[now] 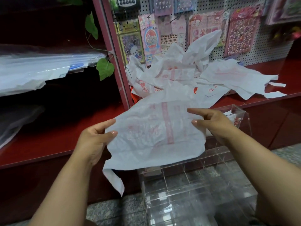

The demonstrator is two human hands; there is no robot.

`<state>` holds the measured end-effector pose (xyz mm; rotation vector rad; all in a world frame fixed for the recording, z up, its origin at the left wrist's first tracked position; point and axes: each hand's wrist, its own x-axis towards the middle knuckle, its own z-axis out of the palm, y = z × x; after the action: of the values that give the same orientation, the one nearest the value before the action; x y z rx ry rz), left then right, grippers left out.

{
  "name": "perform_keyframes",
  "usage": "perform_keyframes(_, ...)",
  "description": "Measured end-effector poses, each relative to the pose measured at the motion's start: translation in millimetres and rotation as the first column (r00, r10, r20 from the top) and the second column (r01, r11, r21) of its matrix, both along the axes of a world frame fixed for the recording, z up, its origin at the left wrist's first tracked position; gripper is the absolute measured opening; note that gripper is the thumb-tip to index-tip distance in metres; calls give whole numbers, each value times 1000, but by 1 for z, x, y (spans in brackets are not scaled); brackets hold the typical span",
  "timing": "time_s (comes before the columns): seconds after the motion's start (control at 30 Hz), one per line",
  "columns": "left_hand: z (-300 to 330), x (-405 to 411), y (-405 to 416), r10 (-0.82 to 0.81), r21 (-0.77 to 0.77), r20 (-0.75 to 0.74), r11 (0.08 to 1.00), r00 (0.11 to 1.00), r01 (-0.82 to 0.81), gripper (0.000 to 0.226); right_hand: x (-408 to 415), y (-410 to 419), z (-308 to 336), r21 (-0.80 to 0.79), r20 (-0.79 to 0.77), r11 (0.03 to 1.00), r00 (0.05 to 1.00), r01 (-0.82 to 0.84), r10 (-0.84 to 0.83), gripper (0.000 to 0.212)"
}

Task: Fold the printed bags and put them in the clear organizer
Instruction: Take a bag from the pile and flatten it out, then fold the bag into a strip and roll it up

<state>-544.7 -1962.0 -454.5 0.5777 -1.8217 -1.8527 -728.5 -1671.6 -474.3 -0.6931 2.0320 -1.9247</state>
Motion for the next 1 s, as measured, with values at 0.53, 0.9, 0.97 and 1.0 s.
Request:
perform_keyframes(0.53, 13, 1, 2, 172, -598, -106, 776, 979, -201, 14, 5, -5, 17, 116, -483, 944, 848, 308, -217, 17)
perform_keyframes(0.9, -2, -12, 24, 336, -537, -171, 757, 926, -373, 17, 14, -20, 13, -32, -109, 900, 894, 434, -435, 21)
perform_keyframes(0.97, -5, -14, 21, 361, -487, -149, 783, 921, -386, 19, 12, -18, 11, -1, 60, 944, 943, 329, -328, 35)
perform_keyframes(1.0, -7, -14, 18, 378, -458, -135, 796, 916, -396, 22, 11, -17, 9, 20, 113, 969, 963, 245, -246, 48)
